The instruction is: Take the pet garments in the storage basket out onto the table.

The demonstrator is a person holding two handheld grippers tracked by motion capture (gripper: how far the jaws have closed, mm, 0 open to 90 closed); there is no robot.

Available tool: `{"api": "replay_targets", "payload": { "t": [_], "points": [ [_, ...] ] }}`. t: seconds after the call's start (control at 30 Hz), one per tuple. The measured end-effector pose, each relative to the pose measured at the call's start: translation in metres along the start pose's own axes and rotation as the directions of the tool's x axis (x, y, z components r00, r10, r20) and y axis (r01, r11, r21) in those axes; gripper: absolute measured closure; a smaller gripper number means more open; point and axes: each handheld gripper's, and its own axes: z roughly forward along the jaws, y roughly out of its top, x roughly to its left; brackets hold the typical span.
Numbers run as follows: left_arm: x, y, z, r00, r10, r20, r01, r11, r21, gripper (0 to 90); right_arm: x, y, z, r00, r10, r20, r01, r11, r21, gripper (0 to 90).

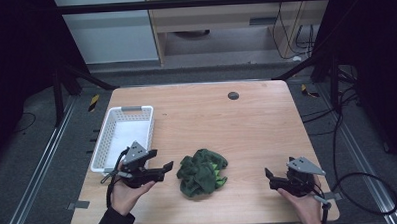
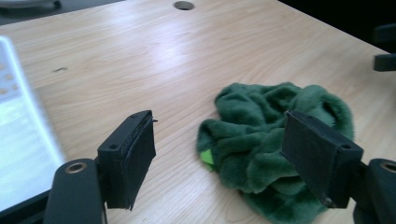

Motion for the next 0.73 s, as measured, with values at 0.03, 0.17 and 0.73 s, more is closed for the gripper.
{"api": "replay_targets", "payload": {
  "t": [0.03,0.17,0.73],
  "points": [
    [0.002,-0.002,-0.002,0.9999,-0.01,-0.008,0.01,0.9999,-0.005,24.8,0.0,0.0,0.0,1.0,0.0,0.0,0.0,1.0,0.0,6.9],
    [0.008,-0.012,-0.01,0.9979,-0.047,-0.045,0.046,0.9985,-0.028,25.3,-0.001,-0.001,-0.002,1.0,-0.002,0.005,0.002,1.0,-0.006,6.9],
    [0.021,-0.044,-0.043,0.9817,-0.13,-0.139,0.115,0.9874,-0.109,29.4,-0.001,-0.002,-0.003,0.9999,0.005,0.012,-0.005,1.0,-0.013,6.8]
  ]
}}
